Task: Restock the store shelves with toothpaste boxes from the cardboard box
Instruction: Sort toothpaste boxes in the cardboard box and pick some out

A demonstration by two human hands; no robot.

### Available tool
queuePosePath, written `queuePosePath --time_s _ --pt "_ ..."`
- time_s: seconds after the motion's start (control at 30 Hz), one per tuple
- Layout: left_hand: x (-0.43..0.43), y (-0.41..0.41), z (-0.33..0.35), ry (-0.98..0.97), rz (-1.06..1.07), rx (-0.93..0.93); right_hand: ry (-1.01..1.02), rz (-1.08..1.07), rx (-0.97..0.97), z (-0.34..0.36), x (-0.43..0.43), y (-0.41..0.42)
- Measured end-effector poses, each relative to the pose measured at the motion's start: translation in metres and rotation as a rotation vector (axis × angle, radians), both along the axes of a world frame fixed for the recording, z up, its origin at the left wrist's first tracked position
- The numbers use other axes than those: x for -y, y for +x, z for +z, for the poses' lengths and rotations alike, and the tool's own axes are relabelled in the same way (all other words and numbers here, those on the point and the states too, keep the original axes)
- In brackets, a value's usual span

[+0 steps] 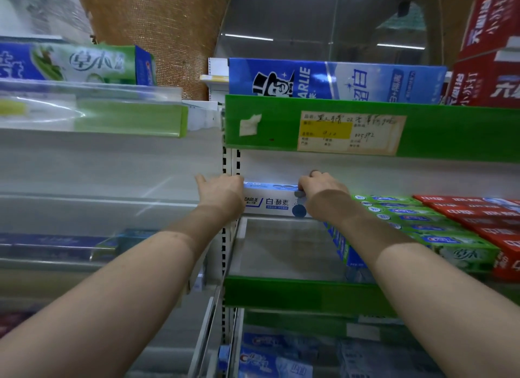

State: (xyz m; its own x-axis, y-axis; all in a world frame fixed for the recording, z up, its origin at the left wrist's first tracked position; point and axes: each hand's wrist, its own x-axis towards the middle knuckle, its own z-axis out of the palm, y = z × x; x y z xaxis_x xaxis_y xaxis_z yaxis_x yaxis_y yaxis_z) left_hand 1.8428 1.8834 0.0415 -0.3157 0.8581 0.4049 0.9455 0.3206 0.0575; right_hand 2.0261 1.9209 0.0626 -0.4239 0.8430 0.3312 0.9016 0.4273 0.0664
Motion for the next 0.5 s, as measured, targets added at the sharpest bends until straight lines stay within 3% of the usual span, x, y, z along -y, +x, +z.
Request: queuePosePath --time_s 0.23,0.4,0.5 --pt "0.029 0.003 0.007 0.146 -0.035 0.021 0.052 0.136 -0.165 0.011 0.038 -0.014" --pt "0.067 0.003 0.014 0.299 -0.128 0.251 -0.061 0.206 -0.340 0.019 0.081 -0.047" --pt "0.098 -0.001 0.022 0.392 -0.159 0.483 -0.110 0.239 -0.507 0.021 0.106 -0.064"
